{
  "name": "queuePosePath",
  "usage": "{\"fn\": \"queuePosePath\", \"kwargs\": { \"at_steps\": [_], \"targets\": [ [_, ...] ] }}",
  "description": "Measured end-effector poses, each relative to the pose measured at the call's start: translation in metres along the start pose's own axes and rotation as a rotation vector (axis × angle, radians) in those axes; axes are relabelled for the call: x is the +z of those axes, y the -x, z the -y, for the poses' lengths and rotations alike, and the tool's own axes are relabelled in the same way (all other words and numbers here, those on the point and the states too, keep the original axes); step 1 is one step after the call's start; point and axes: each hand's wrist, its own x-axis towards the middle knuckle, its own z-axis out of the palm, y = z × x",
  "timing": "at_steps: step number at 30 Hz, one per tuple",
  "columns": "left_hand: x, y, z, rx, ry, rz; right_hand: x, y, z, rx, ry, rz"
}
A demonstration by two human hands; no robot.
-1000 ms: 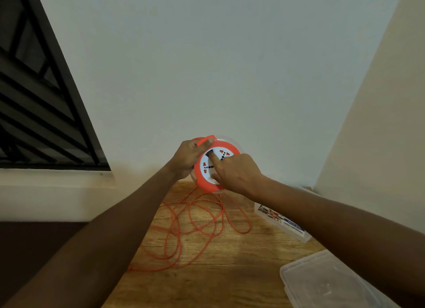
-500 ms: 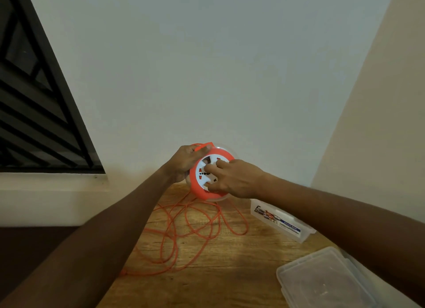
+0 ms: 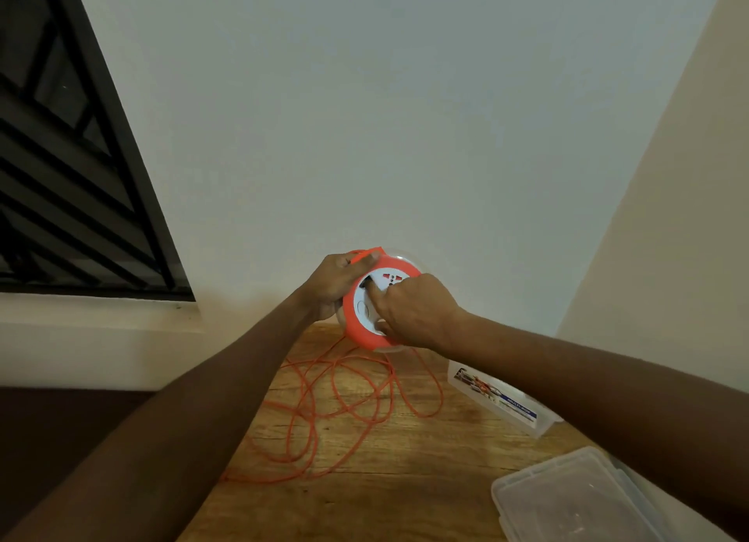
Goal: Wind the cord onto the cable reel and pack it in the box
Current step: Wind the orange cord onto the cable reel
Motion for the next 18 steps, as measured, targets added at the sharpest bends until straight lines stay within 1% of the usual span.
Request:
{"fn": "queuePosePath", "kwargs": {
  "at_steps": [1, 3, 7, 9, 11, 12, 13, 14, 15, 16, 17, 18],
  "targets": [
    [0.000, -0.001, 0.000, 0.007, 0.013, -0.020, 0.003, -0.002, 0.002, 0.086, -0.091, 0.034],
    [0.001, -0.001, -0.001, 0.017, 0.012, -0.044, 0.011, -0.007, 0.006, 0.178, -0.241, 0.084],
    [0.002, 0.000, 0.004, 0.006, -0.003, -0.061, 0.019, -0.006, 0.014, 0.369, -0.452, 0.073],
    [0.003, 0.001, 0.008, 0.005, 0.027, -0.076, 0.021, -0.003, 0.018, 0.477, -0.620, 0.092],
    [0.002, 0.001, 0.011, 0.002, 0.035, -0.081, 0.020, -0.001, 0.021, 0.551, -0.836, 0.120],
    [0.002, 0.001, 0.012, -0.002, 0.033, -0.080, 0.020, 0.001, 0.023, 0.574, -0.903, 0.141],
    [0.001, 0.000, 0.013, -0.009, 0.034, -0.083, 0.019, 0.003, 0.024, 0.569, -0.885, 0.153],
    [0.000, 0.000, 0.013, -0.016, 0.038, -0.088, 0.018, 0.006, 0.023, 0.509, -0.765, 0.138],
    [-0.001, 0.000, 0.012, -0.024, 0.042, -0.092, 0.018, 0.009, 0.022, 0.393, -0.572, 0.083],
    [-0.002, 0.000, 0.011, -0.030, 0.041, -0.091, 0.018, 0.011, 0.019, 0.235, -0.391, 0.002],
    [-0.003, 0.001, 0.009, -0.033, 0.025, -0.081, 0.017, 0.013, 0.013, 0.063, -0.260, -0.066],
    [-0.004, 0.002, 0.008, -0.038, 0.000, -0.065, 0.017, 0.014, 0.005, -0.083, -0.189, -0.097]
  ]
}}
